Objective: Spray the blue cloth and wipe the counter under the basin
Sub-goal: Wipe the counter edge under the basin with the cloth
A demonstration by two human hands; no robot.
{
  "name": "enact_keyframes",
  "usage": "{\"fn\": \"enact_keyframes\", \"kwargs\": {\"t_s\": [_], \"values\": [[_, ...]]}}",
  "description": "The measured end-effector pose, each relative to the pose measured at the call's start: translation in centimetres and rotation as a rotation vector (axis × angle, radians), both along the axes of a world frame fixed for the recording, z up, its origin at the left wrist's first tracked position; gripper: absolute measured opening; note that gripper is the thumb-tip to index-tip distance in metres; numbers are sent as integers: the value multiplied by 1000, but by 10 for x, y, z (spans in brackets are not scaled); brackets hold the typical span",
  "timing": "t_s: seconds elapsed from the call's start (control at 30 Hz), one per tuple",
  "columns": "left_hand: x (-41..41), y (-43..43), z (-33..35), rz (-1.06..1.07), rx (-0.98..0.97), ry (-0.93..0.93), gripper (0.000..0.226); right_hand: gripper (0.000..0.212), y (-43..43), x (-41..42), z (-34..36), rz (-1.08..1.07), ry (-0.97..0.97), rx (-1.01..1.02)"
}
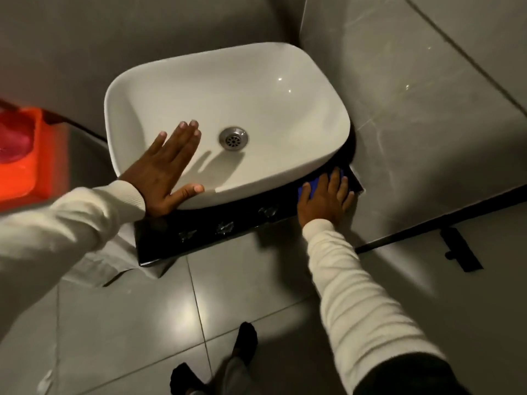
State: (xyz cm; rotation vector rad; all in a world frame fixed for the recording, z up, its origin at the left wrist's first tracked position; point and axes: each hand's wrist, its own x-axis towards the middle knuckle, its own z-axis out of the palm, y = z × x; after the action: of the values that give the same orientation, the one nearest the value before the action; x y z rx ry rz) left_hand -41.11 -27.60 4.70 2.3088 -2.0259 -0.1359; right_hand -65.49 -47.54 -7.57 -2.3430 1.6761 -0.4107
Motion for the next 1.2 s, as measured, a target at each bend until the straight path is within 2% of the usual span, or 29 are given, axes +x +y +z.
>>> {"fn": "enact_keyframes", "kwargs": {"t_s": [0.07, 0.17, 0.27, 0.37, 0.47, 0.57, 0.67, 0.73, 0.83, 0.93, 0.97, 1.03, 1.13, 1.2], "values": [[2, -2, -1, -23, -8, -26, 92, 52, 16, 1, -5, 66, 4, -38], [5, 1, -1, -28, -1, -70, 93, 51, -13, -14, -4, 213, 107, -69], [9, 9, -1, 41, 12, -83, 94, 52, -41, -19, 0, 91, 122, -66], [8, 11, 2, 80, 14, -105, 93, 53, -2, 0, 0, -20, 10, -60], [7, 11, 3, 86, 20, -116, 93, 53, 30, -5, -6, 127, -30, -77], [8, 11, 2, 97, 30, -120, 93, 55, -2, -23, -7, 296, 62, -125], [8, 10, 0, 115, 40, -118, 92, 53, -22, -15, -5, 91, 52, -81], [8, 12, 1, 121, 47, -115, 92, 53, 7, 4, -5, -29, -21, -51], [9, 11, 0, 107, 41, -111, 92, 52, 52, 9, -10, 144, -9, -106], [18, 15, 1, 47, 57, -123, 93, 55, 30, -13, -13, 384, 70, -165], [23, 19, 0, 46, 67, -138, 94, 56, 20, -16, -13, 374, 104, -169], [34, 22, 0, 58, 85, -165, 95, 56, 5, -14, -11, 204, 103, -134], [39, 21, -1, 32, 98, -175, 95, 57, 34, 13, -8, -42, -8, -51], [40, 20, -2, 24, 84, -169, 95, 57, 77, 33, -9, 7, -24, -49]]}}
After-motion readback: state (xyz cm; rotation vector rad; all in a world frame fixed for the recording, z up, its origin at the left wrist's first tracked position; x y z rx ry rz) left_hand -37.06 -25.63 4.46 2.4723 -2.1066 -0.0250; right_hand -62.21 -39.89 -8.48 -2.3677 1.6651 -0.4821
